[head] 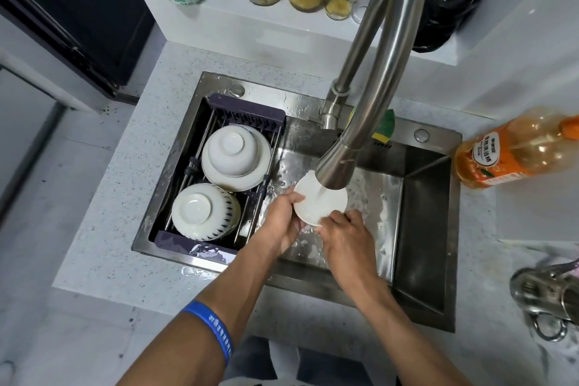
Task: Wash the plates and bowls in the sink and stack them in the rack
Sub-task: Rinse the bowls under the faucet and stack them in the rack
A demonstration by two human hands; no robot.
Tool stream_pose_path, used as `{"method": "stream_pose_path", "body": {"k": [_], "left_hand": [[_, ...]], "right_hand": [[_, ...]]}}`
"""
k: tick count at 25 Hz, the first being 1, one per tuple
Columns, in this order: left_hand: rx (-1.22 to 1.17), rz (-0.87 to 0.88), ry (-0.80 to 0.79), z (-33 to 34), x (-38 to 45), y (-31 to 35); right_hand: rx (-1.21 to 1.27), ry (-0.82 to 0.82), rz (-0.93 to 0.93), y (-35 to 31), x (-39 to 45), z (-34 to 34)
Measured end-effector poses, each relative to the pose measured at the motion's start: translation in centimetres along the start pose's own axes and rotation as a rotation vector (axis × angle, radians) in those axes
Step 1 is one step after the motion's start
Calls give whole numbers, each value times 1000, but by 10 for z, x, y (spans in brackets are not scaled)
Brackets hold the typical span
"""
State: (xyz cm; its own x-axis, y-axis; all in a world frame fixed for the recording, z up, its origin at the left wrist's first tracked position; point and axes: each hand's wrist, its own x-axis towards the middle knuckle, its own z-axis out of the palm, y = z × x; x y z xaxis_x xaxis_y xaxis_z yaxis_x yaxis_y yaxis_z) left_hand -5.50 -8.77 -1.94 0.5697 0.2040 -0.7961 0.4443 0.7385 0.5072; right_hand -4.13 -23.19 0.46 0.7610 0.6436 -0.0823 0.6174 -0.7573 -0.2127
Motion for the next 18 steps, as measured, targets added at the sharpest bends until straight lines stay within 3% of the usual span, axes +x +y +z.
{"method": "stream_pose_path", "body": {"k": [5,13,18], "left_hand": [[139,21,36,-34,-9,2],[126,36,92,-38,-15,2],[80,40,127,-38,-19,2]], "right_hand": [[40,2,-12,-8,-11,6],[57,-39,12,-11,0,8],[160,-84,123,-12,17,13]]}}
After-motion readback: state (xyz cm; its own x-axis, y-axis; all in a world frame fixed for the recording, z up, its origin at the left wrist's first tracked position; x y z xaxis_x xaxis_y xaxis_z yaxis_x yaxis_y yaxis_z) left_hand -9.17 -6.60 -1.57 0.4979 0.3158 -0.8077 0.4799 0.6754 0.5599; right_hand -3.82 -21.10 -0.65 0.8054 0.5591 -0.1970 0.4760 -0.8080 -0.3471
